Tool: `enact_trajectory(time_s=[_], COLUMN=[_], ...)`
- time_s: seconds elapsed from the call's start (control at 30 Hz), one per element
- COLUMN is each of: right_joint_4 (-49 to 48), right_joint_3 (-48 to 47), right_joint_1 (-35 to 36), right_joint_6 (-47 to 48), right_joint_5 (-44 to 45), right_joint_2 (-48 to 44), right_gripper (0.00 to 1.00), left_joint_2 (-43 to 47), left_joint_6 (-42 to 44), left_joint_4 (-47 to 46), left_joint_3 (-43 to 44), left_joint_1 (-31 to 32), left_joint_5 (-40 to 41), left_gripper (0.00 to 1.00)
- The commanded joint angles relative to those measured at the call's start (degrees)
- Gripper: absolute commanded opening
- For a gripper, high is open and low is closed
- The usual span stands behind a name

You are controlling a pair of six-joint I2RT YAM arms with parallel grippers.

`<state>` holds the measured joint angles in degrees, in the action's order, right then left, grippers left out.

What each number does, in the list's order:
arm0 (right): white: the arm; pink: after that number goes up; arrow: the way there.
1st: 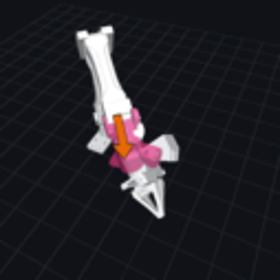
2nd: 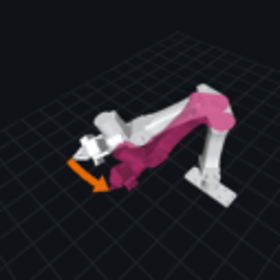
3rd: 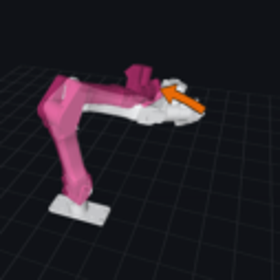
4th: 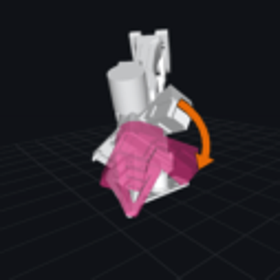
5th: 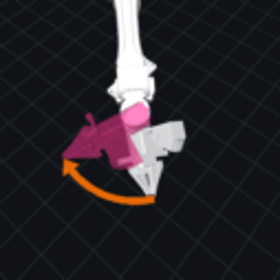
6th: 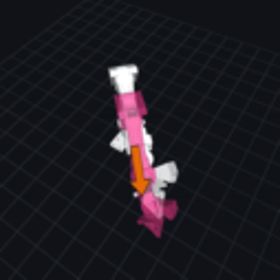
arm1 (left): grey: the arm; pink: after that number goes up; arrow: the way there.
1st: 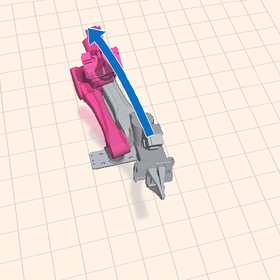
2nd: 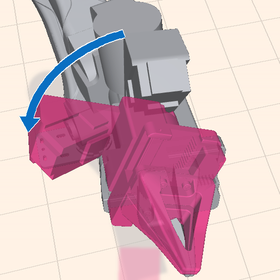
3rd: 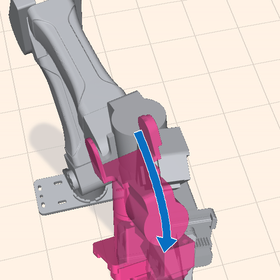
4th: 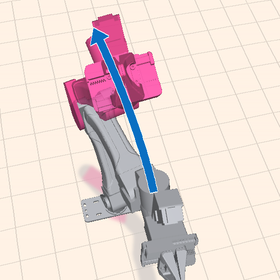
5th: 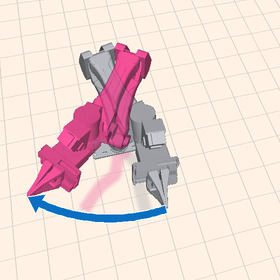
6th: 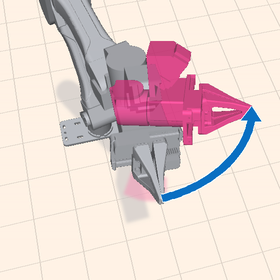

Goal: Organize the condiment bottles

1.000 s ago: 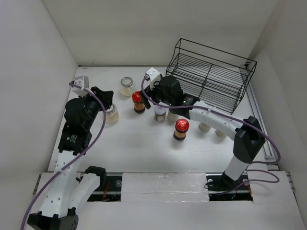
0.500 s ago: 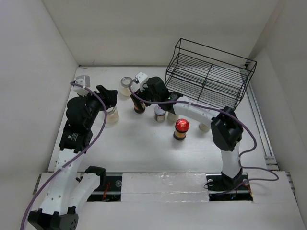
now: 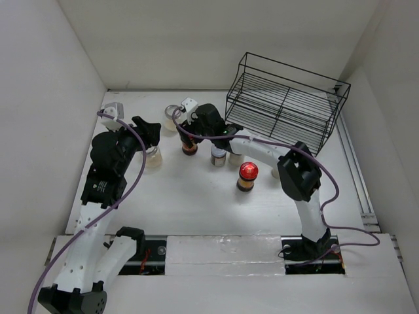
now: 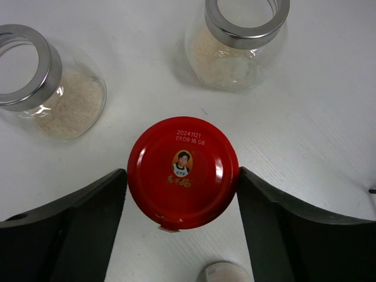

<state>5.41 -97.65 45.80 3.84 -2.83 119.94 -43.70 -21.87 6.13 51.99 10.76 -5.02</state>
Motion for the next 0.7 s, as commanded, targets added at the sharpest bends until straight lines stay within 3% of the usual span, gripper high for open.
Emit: enact_trajectory(time_s=[0.0,0.03,0.1,0.23,0.43,0.67], right_joint_4=[-4.8,-4.8,-6.1,-8.0,-11.1,-13.9], right_joint_3=[-1.7,-1.7,-1.7,-1.0,1.6,0.9], right_joint_1=[-0.2,-0.2,-0.2,-0.2,-0.7,-6.9], right_joint_6=[-1.1,-1.1,-1.6,-1.6,-1.1,-1.7], right_joint_5=[0.5,0.5,1.1,1.1,1.6,-5.4], right_joint_2=[0.9,0.9,0.9,-1.0,-9.4,-20.3], right_gripper=[0.76,0.74,0.61,0.50,0.48,0.48], left_joint_2=[0.3,0.3,0.3,0.3,0.3,0.3], left_joint_6=[0.4,0.4,0.4,0.4,0.4,0.4], left_joint_4=[-2.6,-2.6,-2.6,-2.6,-2.6,-2.6], left_joint_3=[-0.5,-0.5,-0.5,-0.5,-0.5,-0.5], left_joint_1=[-0.2,-0.2,-0.2,-0.2,-0.2,-0.2], left_joint_5=[-1.4,-2.0,-2.0,-2.0,-2.0,-2.0], left_gripper=[0.58,0.58,0.58,0.57,0.57,0.57])
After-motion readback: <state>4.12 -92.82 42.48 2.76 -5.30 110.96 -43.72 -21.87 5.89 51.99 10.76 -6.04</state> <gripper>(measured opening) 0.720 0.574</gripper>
